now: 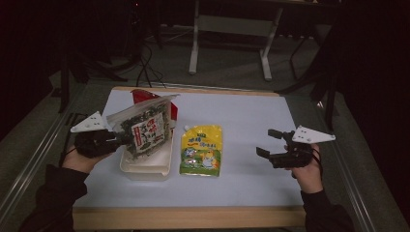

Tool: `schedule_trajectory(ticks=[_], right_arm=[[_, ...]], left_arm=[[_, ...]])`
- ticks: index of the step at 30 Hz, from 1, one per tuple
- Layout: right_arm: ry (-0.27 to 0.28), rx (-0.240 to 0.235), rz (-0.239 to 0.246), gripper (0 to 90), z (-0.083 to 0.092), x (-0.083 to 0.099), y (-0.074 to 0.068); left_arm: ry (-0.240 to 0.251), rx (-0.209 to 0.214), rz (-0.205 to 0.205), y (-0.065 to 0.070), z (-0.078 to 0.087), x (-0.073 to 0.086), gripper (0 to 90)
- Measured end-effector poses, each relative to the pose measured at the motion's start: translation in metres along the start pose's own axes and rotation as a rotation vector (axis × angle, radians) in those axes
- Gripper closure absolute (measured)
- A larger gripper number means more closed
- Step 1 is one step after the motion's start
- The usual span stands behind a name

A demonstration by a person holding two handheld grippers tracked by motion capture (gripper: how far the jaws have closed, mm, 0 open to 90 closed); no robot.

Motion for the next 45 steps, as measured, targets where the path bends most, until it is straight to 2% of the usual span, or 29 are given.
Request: schedule_trajectory(ticks=[2,4,5,6,7,10,17,18,24,27,31,35,39,42,45], right_arm=[[0.002,-0.002,-0.001,14.5,0.000,0.001,0.000],[0.001,-0.002,-0.003,14.5,0.000,0.002,-0.001],[0.001,-0.002,-0.003,14.5,0.000,0.002,-0.001],[0.000,-0.002,-0.003,14.5,-0.001,0.002,-0.001],[-0.005,-0.002,-0.002,14.6,-0.001,0.003,0.000],[-0.006,0.000,0.000,14.6,-0.002,0.002,-0.001],[-0.015,0.004,0.016,14.6,-0.003,0.003,-0.003],[-0.014,0.002,0.017,14.7,-0.004,0.003,-0.003],[-0.021,0.003,0.025,15.4,-0.004,0.005,-0.003],[-0.019,0.004,0.029,15.9,-0.003,0.005,-0.003],[-0.019,0.016,0.043,15.9,-0.003,0.005,-0.001],[-0.018,0.030,0.050,14.7,-0.005,0.004,-0.001],[-0.053,0.041,0.052,14.3,-0.008,0.007,-0.002],[-0.057,0.030,0.035,14.0,-0.008,0.008,-0.003],[-0.057,0.013,0.013,13.6,-0.008,0.009,-0.003]], left_arm=[[-0.018,0.011,0.014,-0.001,-0.011,0.008,79.1],[0.015,0.022,0.050,-0.006,-0.012,0.016,79.1],[0.015,0.022,0.050,-0.006,-0.012,0.016,79.1],[0.040,0.032,0.078,-0.011,-0.013,0.026,79.1],[0.056,0.042,0.095,-0.013,-0.013,0.030,78.9],[0.094,0.049,0.126,-0.018,-0.012,0.033,78.2],[0.117,0.044,0.157,-0.025,-0.014,0.034,75.3],[0.122,0.014,0.174,-0.030,-0.015,0.035,75.3],[0.149,-0.052,0.224,-0.038,-0.016,0.038,50.7],[0.163,-0.090,0.246,-0.037,-0.011,0.039,44.5],[0.174,-0.118,0.260,-0.032,-0.003,0.039,34.2],[0.184,-0.133,0.267,-0.025,0.003,0.040,30.1],[0.188,-0.161,0.271,-0.021,0.008,0.043,28.3],[0.189,-0.192,0.281,-0.020,0.012,0.046,27.5],[0.200,-0.193,0.310,-0.019,0.015,0.051,25.6]])
Point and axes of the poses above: each handheld gripper's, and its own axes: z roughly backward along the jaws, x roughly out of its underside, y roughly to its right, the point moved 10 cm from there along -z, roughly forward along the jaws, and after that the axes turned 14 degrees about -y, right-handed, at the moved point
